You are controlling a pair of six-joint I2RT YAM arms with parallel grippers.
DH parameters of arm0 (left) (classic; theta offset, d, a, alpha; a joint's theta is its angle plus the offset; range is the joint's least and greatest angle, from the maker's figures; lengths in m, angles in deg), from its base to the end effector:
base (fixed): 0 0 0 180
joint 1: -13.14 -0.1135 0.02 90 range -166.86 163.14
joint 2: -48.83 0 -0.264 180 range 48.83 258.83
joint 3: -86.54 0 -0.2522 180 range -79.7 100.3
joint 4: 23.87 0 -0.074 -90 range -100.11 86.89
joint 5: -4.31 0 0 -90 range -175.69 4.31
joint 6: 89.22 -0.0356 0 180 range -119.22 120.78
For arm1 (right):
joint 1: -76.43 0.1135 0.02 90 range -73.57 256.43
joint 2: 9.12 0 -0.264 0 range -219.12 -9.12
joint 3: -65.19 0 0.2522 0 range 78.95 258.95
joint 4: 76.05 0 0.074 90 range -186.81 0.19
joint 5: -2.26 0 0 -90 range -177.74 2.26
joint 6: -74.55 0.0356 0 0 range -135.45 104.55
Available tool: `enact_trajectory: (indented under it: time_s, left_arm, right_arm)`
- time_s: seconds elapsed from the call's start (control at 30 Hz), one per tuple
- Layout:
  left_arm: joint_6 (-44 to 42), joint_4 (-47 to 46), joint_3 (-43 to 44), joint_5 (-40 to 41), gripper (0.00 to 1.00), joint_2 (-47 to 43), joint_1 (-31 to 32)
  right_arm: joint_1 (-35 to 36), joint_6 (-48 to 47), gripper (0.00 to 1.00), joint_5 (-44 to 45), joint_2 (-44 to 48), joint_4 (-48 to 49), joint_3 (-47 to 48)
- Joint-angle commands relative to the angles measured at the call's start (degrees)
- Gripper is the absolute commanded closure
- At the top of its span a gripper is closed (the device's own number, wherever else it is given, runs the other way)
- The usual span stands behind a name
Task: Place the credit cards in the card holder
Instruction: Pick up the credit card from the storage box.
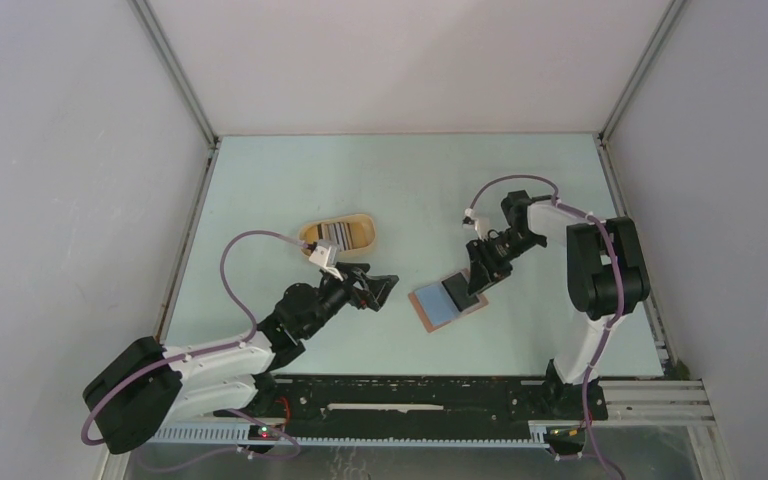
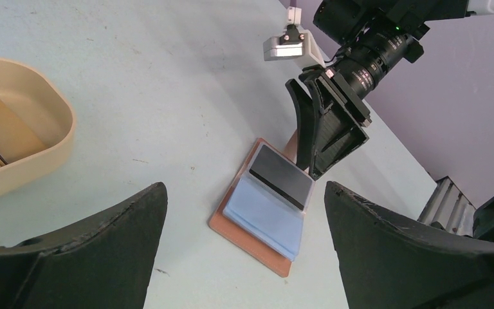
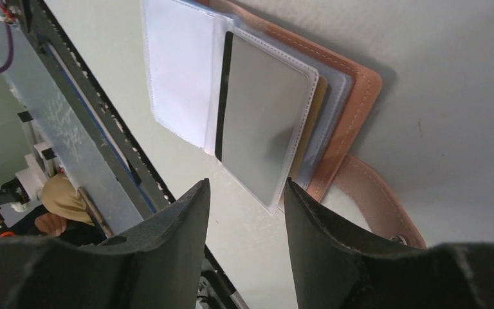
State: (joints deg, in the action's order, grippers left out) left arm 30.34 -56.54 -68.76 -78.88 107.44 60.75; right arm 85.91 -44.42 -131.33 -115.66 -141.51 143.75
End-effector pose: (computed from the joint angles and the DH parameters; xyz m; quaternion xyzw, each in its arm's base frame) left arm 0.1387 -0.1457 0.1958 0.0709 0.7111 -0.4023 0.5722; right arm 0.3036 0.0756 0.1486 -0.2951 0.8800 0.3705 0.0353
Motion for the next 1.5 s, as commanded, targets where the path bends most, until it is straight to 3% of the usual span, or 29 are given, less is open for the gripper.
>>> enact_trajectory:
  time_s: [0.0, 0.2, 0.47, 0.77, 0.9, 1.0, 1.07, 1.1, 1.17, 1.3, 1.47]
  left_arm:
    - [0.12, -2.78, -1.01, -0.66, 0.04, -0.07, -0.19]
    - [0.16, -2.78, -1.02, -0.74, 0.04, -0.04, -0.24]
    - [0.39, -1.47, -0.34, -0.54, 0.04, -0.61, -0.24]
    - [-0.46, 25.02, 7.81, 8.23, 0.04, -14.05, -0.3]
    - [-2.12, 30.62, 9.59, 11.83, 0.04, -18.21, -0.27]
    - [-3.49, 33.67, 11.31, 13.92, 0.04, -19.56, -0.28]
    - [-4.59, 36.92, 13.39, 16.33, 0.03, -19.44, -0.53]
    - [-5.08, 38.87, 14.79, 17.38, 0.03, -18.99, -0.78]
    - [-5.58, 42.49, 17.98, 18.85, 0.03, -17.49, -2.12]
    - [-5.28, 49.53, 24.39, 19.54, 0.03, -13.55, -7.55]
    - [-1.17, 48.48, 22.49, 20.41, 0.03, -14.04, -13.72]
  right_arm:
    - [0.51, 0.03, 0.46, -5.54, 0.28, -2.82, 2.44]
    - [0.89, -0.34, 0.47, -7.46, 1.09, -3.9, 2.91]
    - [0.89, -0.39, 0.5, 0.35, 7.54, 0.01, 1.76]
    - [2.34, -6.72, 0.43, -0.36, 27.35, 2.92, 0.03]
    - [3.94, -4.96, 0.4, -0.15, 33.15, 6.85, -0.02]
    - [4.96, -1.79, 0.34, 1.23, 36.93, 11.11, 0.03]
    - [5.0, -0.8, 0.17, -0.51, 38.32, 12.63, 0.49]
    - [4.76, -0.38, 0.08, -3.04, 38.4, 12.78, 0.88]
    - [4.64, 1.96, 0.01, -8.11, 37.12, 12.43, 2.2]
    - [7.48, 8.22, 0.03, -13.42, 29.47, 11.54, 9.02]
    - [16.78, 14.93, 0.09, -3.0, 19.76, 12.91, 15.46]
